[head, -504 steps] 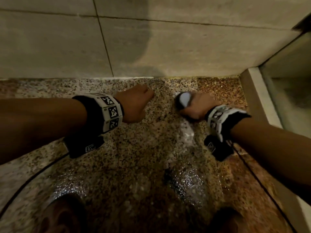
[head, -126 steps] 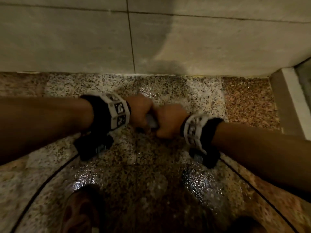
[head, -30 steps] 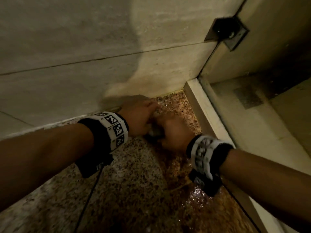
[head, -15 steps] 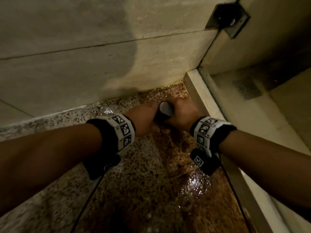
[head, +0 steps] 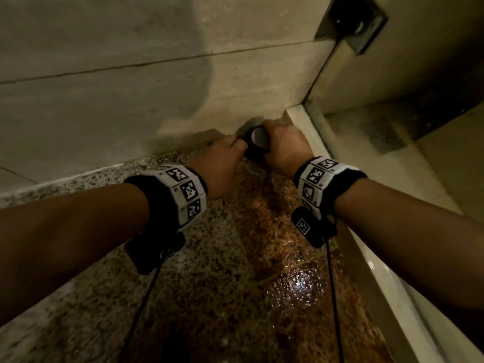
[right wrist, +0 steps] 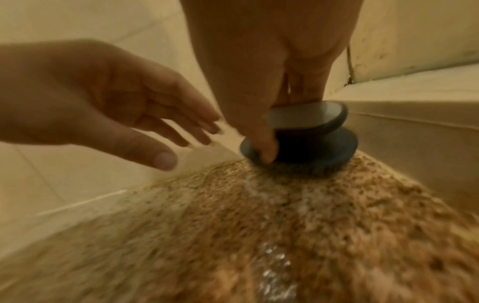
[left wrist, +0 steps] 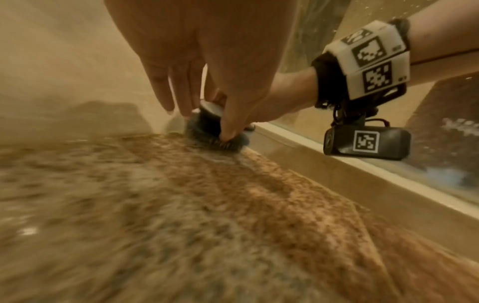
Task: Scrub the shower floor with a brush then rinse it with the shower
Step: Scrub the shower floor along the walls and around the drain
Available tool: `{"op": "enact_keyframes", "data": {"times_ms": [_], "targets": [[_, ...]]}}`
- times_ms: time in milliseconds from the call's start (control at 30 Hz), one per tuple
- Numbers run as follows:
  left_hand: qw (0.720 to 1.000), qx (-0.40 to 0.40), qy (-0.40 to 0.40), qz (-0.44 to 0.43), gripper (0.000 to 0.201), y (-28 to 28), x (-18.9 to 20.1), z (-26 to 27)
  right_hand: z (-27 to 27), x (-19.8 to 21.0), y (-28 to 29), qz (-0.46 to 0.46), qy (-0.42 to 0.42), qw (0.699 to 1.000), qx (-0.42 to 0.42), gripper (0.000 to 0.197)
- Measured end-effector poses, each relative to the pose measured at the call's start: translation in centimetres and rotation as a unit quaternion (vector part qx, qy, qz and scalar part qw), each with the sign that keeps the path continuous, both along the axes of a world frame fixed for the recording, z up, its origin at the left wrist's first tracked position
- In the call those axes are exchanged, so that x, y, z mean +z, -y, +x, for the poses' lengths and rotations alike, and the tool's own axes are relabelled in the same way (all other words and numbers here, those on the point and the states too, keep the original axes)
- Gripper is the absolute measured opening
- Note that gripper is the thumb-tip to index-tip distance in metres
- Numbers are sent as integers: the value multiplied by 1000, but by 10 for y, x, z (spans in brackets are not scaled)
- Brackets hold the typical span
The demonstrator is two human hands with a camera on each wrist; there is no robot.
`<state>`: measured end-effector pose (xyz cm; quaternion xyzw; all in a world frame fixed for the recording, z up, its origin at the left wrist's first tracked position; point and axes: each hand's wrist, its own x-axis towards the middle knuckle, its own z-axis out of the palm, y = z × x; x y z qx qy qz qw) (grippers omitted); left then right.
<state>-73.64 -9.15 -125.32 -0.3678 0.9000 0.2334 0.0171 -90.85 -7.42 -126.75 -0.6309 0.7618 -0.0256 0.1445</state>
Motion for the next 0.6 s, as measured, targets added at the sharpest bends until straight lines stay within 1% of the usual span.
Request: {"op": "enact_keyframes", "data": {"times_ms": [67,133,200,233,267,300,400,433,500,533,600], "targets": [[1000,8,-21,-2,46,5,-2,10,-1,-7,14,0,-41,999,-23,56],[999,19,-35,-10,39,8,-4,21,3,-11,26,4,-65,998,-4,51],[999,29,-43,-13,38,9,-6,29,5,-11,36,19,-41,999,-2,43],[999,32,-40,-8,37,9,-7,31,5,-8,38,45,-28,999,-9,41],[999,34,-36,-2,36,8,-7,33,6,-3,37,79,-34,996,-9,40],[999,33,-32,4,34,8,-6,32,6,3,33,104,-52,993,-2,39],[999,10,-19,24,38,10,-1,19,8,17,0,146,-87,985,28,21],[999,-1,-17,27,41,9,2,12,9,18,-14,169,-90,981,33,21],[999,-24,-9,30,49,4,10,-3,12,23,-40,198,-109,973,46,31],[999,-27,-7,31,50,0,13,-9,12,26,-41,192,-120,972,58,34],[999,-32,-22,24,47,-8,14,-16,9,32,-26,152,-126,979,57,32]]}}
